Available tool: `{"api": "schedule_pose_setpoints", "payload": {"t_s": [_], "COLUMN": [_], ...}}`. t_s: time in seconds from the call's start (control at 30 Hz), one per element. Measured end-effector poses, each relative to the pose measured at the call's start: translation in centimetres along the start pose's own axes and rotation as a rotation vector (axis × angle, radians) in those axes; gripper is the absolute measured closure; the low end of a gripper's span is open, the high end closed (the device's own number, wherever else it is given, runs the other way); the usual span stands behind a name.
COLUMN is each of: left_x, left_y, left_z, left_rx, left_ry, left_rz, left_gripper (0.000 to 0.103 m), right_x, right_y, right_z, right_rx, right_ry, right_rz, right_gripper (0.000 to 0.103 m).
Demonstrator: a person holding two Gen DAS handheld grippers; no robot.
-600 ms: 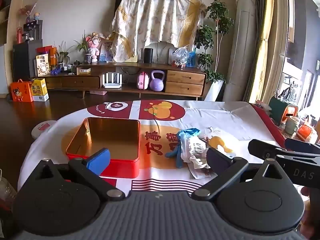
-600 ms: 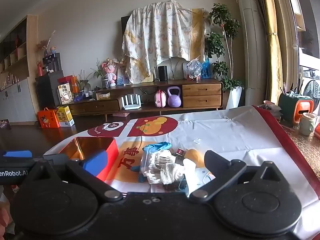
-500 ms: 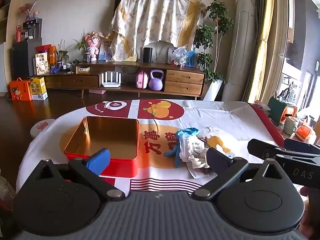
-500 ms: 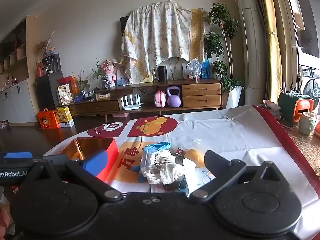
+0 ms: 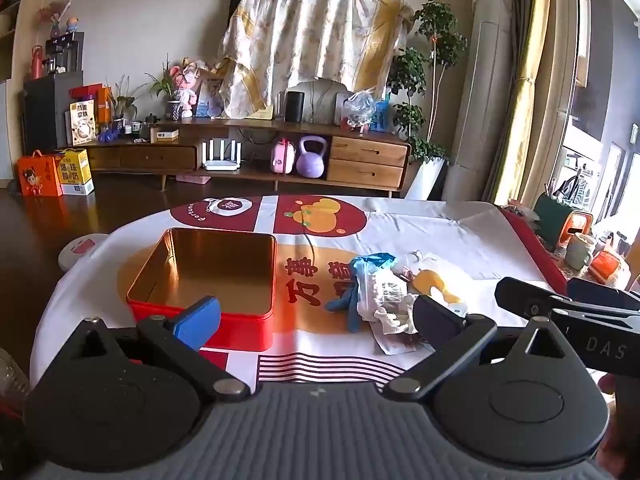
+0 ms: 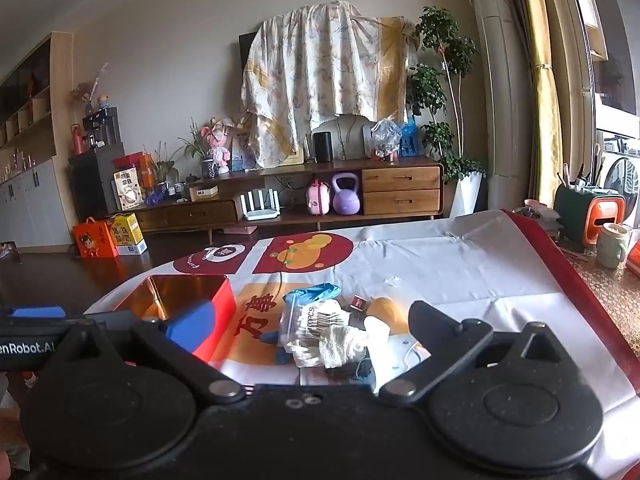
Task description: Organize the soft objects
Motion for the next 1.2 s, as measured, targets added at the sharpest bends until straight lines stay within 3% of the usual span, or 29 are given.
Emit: {"api": "schedule_pose_setpoints", "payload": {"t_s": [1.2], "left_x": [0.2], "left_y": [1.7], "left_z": [0.2], "left_rx": [-0.005], "left_ry": [0.025], "left_rz": [-0.001], "left_gripper": [0.0], "right_x": [0.1], "right_y": [0.5], "right_z": [-0.1], "right_rx": [-0.001], "right_ry": [-0.005], "right_rz": [0.001], "right_gripper": [0.0]}}
Point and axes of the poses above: each gripper's, at about its wrist camera, not at the fingertips, and y roughly against the way its jaws point, x to its left, z to its top, the point moved 7 cm from there along -y, roughly the way its jaws point, and after that the axes turned 11 degrees about y, right-handed, at the moved point
